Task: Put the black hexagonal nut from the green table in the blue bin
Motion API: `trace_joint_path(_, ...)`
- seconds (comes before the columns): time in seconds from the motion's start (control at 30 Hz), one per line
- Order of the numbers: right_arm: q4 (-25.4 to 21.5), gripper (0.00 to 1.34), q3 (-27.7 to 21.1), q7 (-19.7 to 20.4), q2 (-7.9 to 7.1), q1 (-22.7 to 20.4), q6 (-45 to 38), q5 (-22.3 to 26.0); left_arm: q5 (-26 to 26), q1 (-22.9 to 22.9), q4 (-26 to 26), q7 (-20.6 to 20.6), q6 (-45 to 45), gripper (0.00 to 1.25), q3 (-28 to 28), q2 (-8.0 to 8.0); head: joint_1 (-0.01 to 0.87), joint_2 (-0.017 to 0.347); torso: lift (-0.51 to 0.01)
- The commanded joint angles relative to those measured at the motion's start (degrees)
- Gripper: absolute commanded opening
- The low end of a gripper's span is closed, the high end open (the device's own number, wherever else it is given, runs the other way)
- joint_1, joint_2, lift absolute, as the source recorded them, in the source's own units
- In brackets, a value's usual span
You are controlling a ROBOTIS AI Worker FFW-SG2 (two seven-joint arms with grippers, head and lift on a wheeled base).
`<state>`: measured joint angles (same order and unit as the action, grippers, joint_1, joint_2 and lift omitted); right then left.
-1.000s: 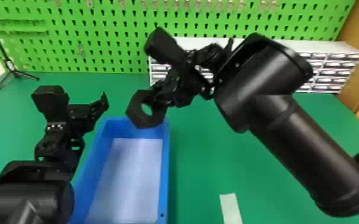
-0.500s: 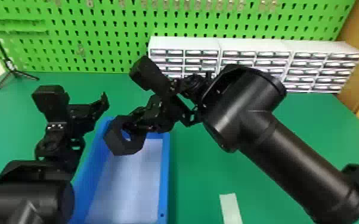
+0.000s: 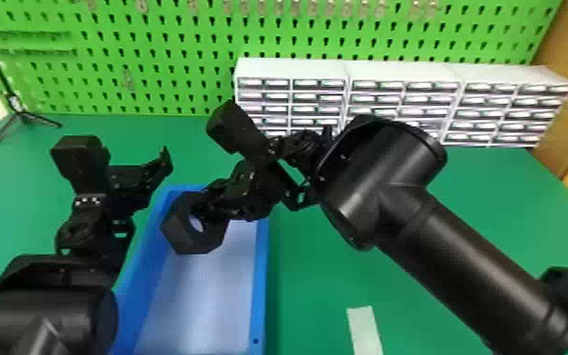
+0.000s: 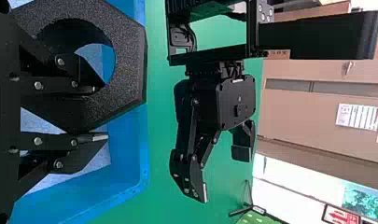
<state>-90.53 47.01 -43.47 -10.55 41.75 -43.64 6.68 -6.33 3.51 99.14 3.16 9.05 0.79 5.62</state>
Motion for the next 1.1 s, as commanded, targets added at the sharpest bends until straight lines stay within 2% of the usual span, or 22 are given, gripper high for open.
trace_joint_path(0.0,0.0,0.38,-0.1,0.0,-0.17,0.0,0.1,0.2,0.0,0.0,0.0,0.0,0.0,1.05,0.1,0.00,0.686,0.028,-0.096)
trace_joint_path(0.07,0.0,0.46,-0.1,0.0,-0.26,0.0,0.2,0.3,0.0,0.0,0.0,0.0,0.0,1.05,0.1,0.00,0.686,0.028,-0.096)
trace_joint_path(0.17,0.1,0.69,-0.3,0.0,-0.43,-0.2,0.7,0.6,0.0,0.1,0.0,0.0,0.0,1.05,0.0,0.00,0.686,0.028,-0.096)
trace_joint_path(0.4,0.7,0.85,-0.5,0.0,-0.61,-0.4,1.3,1.4,0.0,0.1,0.0,0.0,0.0,1.05,0.0,0.00,0.686,0.028,-0.096)
trace_joint_path(0.6,0.8,0.89,-0.7,0.0,-0.70,-0.4,1.3,1.5,0.0,0.1,0.0,0.0,0.0,1.05,0.0,0.00,0.686,0.028,-0.096)
trace_joint_path(1.07,1.0,0.85,-0.9,0.0,-0.78,-0.3,1.3,1.7,0.0,0.2,0.0,0.0,-0.1,1.05,0.0,0.00,0.686,0.028,-0.096)
